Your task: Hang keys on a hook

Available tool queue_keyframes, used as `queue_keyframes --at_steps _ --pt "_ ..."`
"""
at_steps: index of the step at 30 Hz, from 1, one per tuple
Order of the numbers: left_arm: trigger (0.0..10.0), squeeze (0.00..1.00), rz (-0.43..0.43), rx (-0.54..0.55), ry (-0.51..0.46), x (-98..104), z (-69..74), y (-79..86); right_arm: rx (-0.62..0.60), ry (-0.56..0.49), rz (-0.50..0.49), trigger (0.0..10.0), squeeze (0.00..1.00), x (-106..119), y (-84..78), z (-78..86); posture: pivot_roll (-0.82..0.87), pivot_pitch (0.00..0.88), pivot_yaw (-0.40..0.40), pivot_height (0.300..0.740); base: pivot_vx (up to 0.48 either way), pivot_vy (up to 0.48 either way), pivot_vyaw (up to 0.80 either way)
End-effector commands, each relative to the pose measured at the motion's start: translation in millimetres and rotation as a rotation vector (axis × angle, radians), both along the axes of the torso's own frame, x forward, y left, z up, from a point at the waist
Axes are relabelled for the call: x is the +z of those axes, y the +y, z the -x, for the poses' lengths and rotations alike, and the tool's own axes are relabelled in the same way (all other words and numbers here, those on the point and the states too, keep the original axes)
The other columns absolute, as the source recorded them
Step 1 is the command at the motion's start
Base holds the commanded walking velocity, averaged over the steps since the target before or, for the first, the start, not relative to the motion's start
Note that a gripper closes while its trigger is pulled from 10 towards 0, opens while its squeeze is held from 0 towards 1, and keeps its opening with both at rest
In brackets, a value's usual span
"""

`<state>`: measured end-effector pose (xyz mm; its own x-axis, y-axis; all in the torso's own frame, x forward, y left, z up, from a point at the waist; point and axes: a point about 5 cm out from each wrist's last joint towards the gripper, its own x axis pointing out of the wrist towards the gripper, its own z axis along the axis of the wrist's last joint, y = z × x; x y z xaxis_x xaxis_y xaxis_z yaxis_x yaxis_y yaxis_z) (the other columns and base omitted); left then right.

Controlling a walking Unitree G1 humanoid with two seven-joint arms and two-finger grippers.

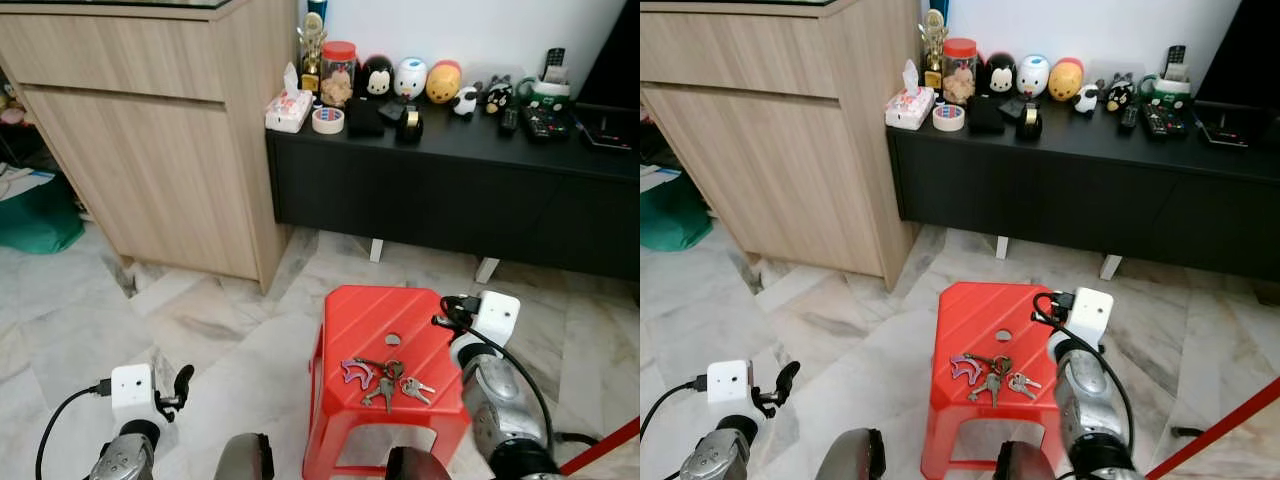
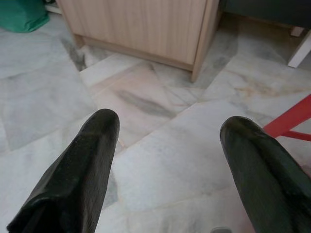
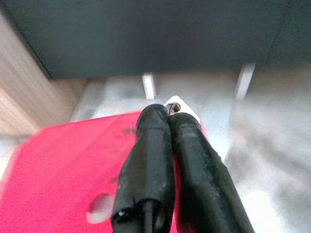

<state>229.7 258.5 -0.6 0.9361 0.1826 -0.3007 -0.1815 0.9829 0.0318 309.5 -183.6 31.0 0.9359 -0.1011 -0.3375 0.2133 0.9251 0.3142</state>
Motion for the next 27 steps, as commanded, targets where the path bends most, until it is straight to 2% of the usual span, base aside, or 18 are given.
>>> queue_keyframes --at_steps 1,2,3,4,6,7,8,10,13,15,17,21,24,27 --pt "10.0 0.0 -0.01 -0.015 0.021 -4.4 3.3 -1.8 -0.066 0.034 -0.125 10.0 0.0 -6.7 -2.5 2.6 0.09 0.0 -0.042 0.608 0.0 0.0 0.0" --pt "10.0 0.0 -0.01 -0.015 0.022 -4.7 3.5 -1.7 -0.057 0.023 -0.11 10.0 0.0 -5.8 -3.7 2.4 0.09 0.0 -0.042 0.608 0.0 0.0 0.0" --pt "10.0 0.0 -0.011 -0.015 0.022 -5.2 3.7 -1.4 0.006 0.031 -0.041 10.0 0.0 -5.6 -1.6 2.3 0.09 0.0 -0.039 0.608 0.0 0.0 0.0" --pt "10.0 0.0 -0.011 -0.015 0.022 -5.2 3.7 -1.4 0.006 0.031 -0.041 10.0 0.0 -5.6 -1.6 2.3 0.09 0.0 -0.039 0.608 0.0 0.0 0.0" --pt "10.0 0.0 -0.012 -0.018 0.025 -5.9 4.2 -1.1 0.07 0.081 0.076 10.0 0.0 -8.4 0.5 3.0 0.09 0.0 -0.037 0.608 0.0 0.0 0.0" --pt "10.0 0.0 -0.013 -0.019 0.026 -6.0 4.2 -0.8 0.013 0.101 -0.006 10.0 0.0 -9.3 -1.0 2.6 0.09 0.0 -0.035 0.608 0.0 0.0 0.0" --pt "10.0 0.0 -0.015 -0.019 0.027 -6.2 4.5 -0.1 -0.118 0.105 -0.177 10.0 0.0 -8.6 -6.3 1.4 0.08 0.0 -0.036 0.608 0.0 0.0 0.0" --pt "10.0 0.0 -0.015 -0.019 0.027 -6.7 4.9 0.2 0.001 0.062 -0.008 10.0 0.0 -1.2 -5.8 -2.7 0.08 0.0 -0.034 0.608 0.0 0.0 0.0" --pt "10.0 0.0 -0.014 -0.016 0.033 -7.9 5.5 0.7 0.072 0.007 0.123 10.0 0.0 6.0 -3.4 -5.8 0.08 0.0 -0.035 0.608 0.0 0.0 0.0" --pt "10.0 0.0 -0.015 -0.013 0.041 -9.5 6.3 1.2 0.083 -0.081 0.148 10.0 0.0 15.5 -1.8 -8.1 0.08 0.0 -0.037 0.608 0.0 0.0 0.0" --pt "10.0 0.0 -0.01 -0.005 0.049 -11.7 8.0 1.4 0.078 -0.133 0.147 10.0 0.0 21.7 -1.1 -9.0 0.08 0.0 -0.038 0.608 0.0 0.0 0.0" --pt "10.0 0.0 0.002 0.023 0.097 -22.3 17.4 2.1 0.091 -0.215 0.228 10.0 0.0 30.0 -0.1 -7.4 0.08 0.0 -0.044 0.608 0.0 0.0 0.0" --pt "10.0 0.0 0.005 0.042 0.139 -30.1 25.8 3.3 0.089 -0.238 0.267 10.0 0.0 30.8 -0.6 -5.2 0.08 0.0 -0.053 0.623 0.0 0.0 0.0" --pt "10.0 0.0 0.015 0.071 0.164 -34.6 32.6 7.1 0.094 -0.235 0.263 10.0 0.0 29.4 -1.6 -4.2 0.09 0.0 -0.057 0.643 0.0 0.0 0.0"
